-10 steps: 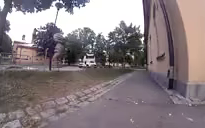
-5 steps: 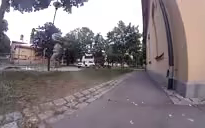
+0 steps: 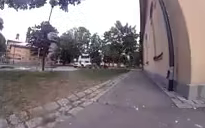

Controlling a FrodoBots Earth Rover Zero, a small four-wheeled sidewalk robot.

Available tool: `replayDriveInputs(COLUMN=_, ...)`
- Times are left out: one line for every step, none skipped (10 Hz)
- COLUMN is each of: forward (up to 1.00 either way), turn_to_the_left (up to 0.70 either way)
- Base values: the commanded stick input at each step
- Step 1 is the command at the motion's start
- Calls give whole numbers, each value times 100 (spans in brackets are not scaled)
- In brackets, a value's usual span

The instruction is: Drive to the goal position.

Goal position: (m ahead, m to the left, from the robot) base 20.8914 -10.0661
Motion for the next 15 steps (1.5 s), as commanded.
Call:
replayDriveInputs(forward=45, turn_to_the_left=-27)
replayDriveInputs(forward=45, turn_to_the_left=-27)
replayDriveInputs(forward=45, turn_to_the_left=-27)
replayDriveInputs(forward=45, turn_to_the_left=-27)
replayDriveInputs(forward=45, turn_to_the_left=-27)
replayDriveInputs(forward=45, turn_to_the_left=-27)
replayDriveInputs(forward=45, turn_to_the_left=-27)
replayDriveInputs(forward=45, turn_to_the_left=-27)
replayDriveInputs(forward=45, turn_to_the_left=-27)
replayDriveInputs(forward=45, turn_to_the_left=-27)
replayDriveInputs(forward=45, turn_to_the_left=-27)
replayDriveInputs(forward=45, turn_to_the_left=-27)
replayDriveInputs(forward=45, turn_to_the_left=-1)
replayDriveInputs(forward=45, turn_to_the_left=0)
replayDriveInputs(forward=45, turn_to_the_left=0)
